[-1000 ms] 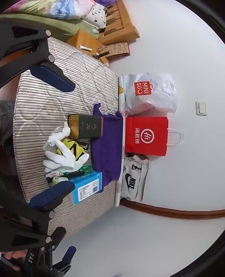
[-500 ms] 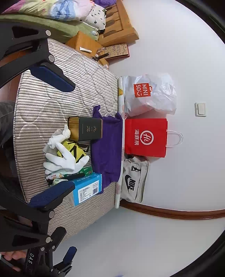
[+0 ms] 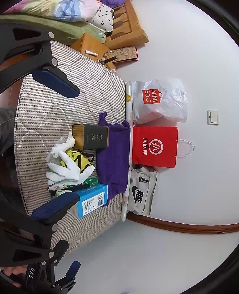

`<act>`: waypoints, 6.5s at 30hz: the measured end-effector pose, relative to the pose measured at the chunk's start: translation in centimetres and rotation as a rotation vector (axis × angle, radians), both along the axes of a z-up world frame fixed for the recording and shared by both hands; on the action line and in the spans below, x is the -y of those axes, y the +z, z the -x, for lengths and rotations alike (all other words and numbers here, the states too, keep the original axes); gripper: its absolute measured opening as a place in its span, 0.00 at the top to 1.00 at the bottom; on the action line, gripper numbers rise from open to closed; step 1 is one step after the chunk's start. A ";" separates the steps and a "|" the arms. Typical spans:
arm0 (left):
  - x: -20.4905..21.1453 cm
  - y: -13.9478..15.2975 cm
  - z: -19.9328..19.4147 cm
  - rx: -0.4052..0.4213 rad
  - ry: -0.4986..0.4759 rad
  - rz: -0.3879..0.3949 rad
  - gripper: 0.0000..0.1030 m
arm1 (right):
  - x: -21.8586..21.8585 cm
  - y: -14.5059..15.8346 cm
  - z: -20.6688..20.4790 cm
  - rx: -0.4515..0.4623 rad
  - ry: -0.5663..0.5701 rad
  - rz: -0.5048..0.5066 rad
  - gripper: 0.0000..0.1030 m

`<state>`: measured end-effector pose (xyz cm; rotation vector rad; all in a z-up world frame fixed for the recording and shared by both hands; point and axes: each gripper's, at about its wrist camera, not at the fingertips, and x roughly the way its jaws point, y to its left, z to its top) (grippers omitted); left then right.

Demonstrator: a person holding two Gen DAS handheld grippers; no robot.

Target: Organize soft objects

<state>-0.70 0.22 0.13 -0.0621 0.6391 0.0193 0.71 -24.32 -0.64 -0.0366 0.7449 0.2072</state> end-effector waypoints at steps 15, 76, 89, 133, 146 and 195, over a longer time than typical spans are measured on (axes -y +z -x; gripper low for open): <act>0.0 -0.1 0.0 -0.001 0.002 -0.001 0.00 | 0.1 0.0 0.0 0.002 -0.001 0.004 0.00; -3.0 -9.5 -7.1 -0.199 0.043 0.088 0.02 | -0.1 -11.3 -7.6 -0.221 0.062 -0.096 0.00; -3.4 -15.3 -10.1 -0.311 -0.075 0.144 0.03 | 0.1 -16.9 -12.4 -0.363 0.003 -0.201 0.02; -6.2 -15.8 -12.5 -0.320 -0.005 0.015 0.71 | 3.7 -14.4 -9.9 -0.252 0.037 -0.035 0.24; -6.6 -10.8 -13.8 -0.257 -0.022 0.045 0.71 | 2.8 -7.3 -11.6 -0.134 0.092 -0.017 0.24; -5.4 -16.5 -45.6 -0.468 -0.124 0.106 0.71 | -4.6 -15.4 -41.0 -0.435 0.216 0.095 0.24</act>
